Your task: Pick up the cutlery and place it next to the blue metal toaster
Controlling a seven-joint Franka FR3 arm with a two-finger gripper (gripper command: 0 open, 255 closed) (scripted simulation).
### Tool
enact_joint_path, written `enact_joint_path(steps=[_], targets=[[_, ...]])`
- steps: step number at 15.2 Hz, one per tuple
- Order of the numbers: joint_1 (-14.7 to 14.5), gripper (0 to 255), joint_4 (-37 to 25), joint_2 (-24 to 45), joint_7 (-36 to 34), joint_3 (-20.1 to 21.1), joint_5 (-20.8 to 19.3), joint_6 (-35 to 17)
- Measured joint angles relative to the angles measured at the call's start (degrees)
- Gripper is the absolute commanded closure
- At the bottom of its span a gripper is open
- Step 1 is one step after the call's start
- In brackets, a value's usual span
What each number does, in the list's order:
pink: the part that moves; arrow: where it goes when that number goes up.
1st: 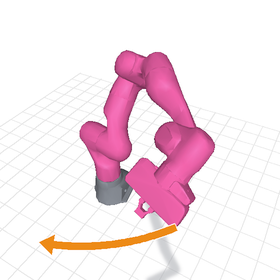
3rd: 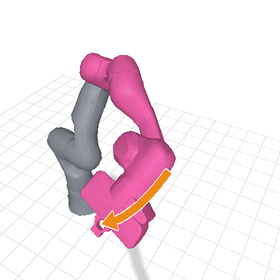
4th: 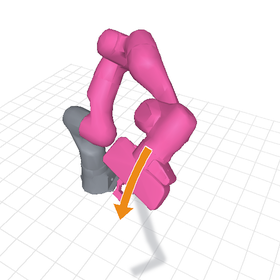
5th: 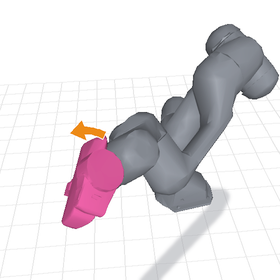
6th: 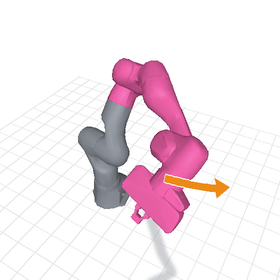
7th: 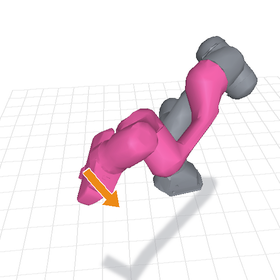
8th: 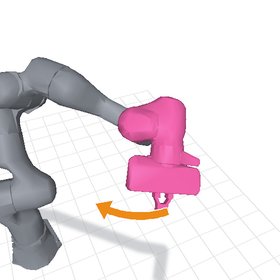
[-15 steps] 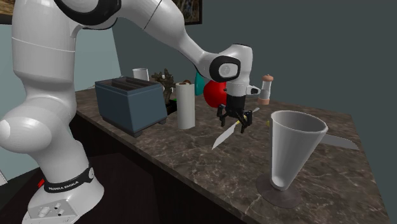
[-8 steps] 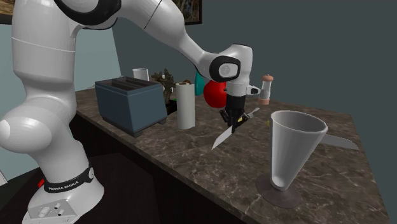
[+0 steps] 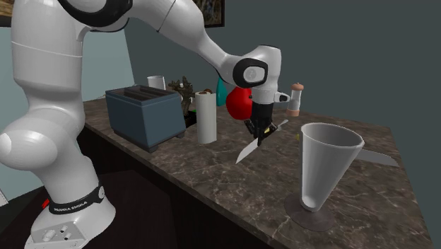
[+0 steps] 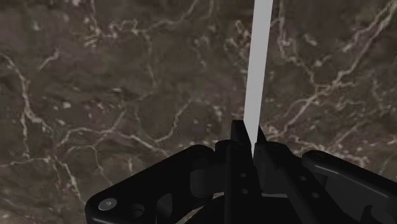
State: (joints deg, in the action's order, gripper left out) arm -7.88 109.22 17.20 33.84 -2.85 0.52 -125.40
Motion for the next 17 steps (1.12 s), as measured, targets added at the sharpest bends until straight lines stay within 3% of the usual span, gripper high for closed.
enact_joint_path(steps=[17], targets=[[-0.1, 255, -6.7, -5.0, -0.2, -0.1, -0.3, 11.6]])
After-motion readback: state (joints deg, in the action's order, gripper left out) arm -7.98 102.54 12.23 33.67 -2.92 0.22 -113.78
